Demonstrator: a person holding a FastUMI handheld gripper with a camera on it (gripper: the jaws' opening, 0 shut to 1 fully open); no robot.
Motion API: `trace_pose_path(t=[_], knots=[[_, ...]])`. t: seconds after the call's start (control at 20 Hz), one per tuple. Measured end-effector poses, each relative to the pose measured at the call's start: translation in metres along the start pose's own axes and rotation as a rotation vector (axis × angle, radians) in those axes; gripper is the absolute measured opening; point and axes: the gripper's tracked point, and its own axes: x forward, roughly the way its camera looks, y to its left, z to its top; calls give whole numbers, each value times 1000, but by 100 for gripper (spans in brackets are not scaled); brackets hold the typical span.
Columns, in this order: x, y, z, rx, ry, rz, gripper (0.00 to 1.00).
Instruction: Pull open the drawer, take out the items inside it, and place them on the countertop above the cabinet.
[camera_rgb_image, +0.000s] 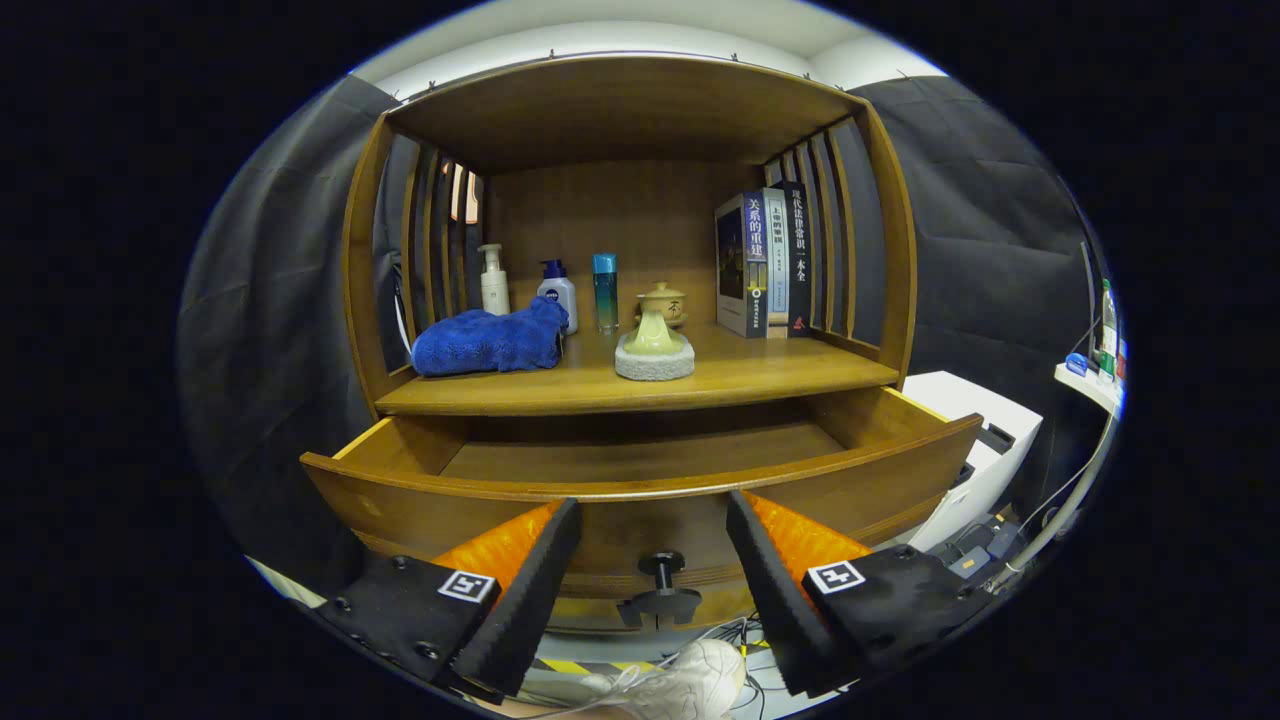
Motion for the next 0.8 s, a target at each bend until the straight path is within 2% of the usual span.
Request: trace_pose_path(t=[0.8], knots=[[52,1,12,3,-9,-13,98]])
